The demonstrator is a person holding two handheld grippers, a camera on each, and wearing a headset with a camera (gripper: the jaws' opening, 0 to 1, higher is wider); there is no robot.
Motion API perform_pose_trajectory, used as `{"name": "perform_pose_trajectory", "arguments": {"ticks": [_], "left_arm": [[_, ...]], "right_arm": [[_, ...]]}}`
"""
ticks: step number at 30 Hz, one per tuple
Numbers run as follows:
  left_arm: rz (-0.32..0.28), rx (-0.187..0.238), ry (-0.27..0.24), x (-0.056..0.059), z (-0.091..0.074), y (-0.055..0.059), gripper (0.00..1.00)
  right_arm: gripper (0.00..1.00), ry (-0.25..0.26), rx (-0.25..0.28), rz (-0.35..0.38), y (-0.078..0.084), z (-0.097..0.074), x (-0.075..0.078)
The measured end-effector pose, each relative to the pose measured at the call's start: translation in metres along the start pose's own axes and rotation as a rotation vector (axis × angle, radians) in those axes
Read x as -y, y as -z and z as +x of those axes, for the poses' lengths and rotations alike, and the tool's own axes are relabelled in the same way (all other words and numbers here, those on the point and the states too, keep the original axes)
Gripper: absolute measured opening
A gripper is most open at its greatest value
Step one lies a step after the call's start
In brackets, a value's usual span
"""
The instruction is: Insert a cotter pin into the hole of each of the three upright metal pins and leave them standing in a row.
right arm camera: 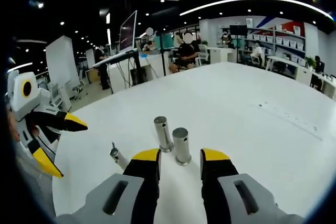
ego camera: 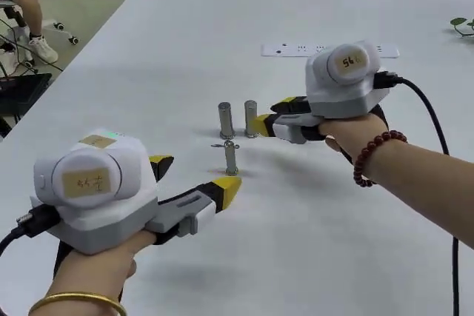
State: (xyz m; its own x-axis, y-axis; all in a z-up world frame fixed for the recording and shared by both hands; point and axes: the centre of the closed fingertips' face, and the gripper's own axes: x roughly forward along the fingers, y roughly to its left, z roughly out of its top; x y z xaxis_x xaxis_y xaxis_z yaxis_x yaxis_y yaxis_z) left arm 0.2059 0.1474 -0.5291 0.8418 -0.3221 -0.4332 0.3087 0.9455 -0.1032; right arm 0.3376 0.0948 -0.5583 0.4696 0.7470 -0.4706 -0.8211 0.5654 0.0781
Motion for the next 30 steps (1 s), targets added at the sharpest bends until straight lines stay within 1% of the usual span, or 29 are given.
{"name": "perform_pose_trajectory", "arguments": {"ticks": [3,5,7,9,12,14,18,20,25,27,28,30], "left_arm": [[0.003,0.016,-0.006,0.000,-0.006,-0.002,0.66],[0.001,0.023,-0.002,0.001,-0.009,-0.002,0.69],[0.018,0.029,-0.006,0.001,-0.011,-0.001,0.71],[0.031,0.020,-0.014,-0.001,-0.012,0.001,0.74],[0.050,0.007,-0.022,-0.003,-0.009,0.004,0.75],[0.057,0.001,-0.024,-0.003,-0.007,0.004,0.77],[0.092,0.013,-0.015,0.000,-0.005,0.001,0.80],[0.091,0.013,-0.012,0.001,-0.004,0.001,0.80],[0.081,0.008,-0.007,0.004,-0.003,0.003,0.80],[0.087,0.000,-0.004,0.005,-0.002,0.005,0.80],[0.089,-0.001,-0.005,0.005,-0.002,0.005,0.81],[0.095,-0.003,-0.007,0.005,-0.003,0.006,0.81]], "right_arm": [[0.24,0.004,0.004,0.009,0.001,0.006,0.001],[0.22,0.005,0.014,0.029,0.001,0.010,0.002],[0.22,0.004,0.017,0.042,0.002,0.014,0.001],[0.21,0.001,0.015,0.045,0.005,0.022,0.004],[0.19,0.003,0.020,0.059,0.005,0.024,0.004],[0.18,0.001,0.024,0.078,0.006,0.027,0.003],[0.15,0.002,0.017,0.083,0.009,0.030,0.002],[0.14,-0.005,0.026,0.107,0.010,0.032,0.001],[0.11,0.009,0.023,0.093,0.012,0.033,0.002],[0.11,0.006,0.027,0.099,0.011,0.033,0.001],[0.10,0.004,0.025,0.086,0.011,0.035,0.004],[0.10,0.002,0.022,0.065,0.011,0.035,0.004]]}}
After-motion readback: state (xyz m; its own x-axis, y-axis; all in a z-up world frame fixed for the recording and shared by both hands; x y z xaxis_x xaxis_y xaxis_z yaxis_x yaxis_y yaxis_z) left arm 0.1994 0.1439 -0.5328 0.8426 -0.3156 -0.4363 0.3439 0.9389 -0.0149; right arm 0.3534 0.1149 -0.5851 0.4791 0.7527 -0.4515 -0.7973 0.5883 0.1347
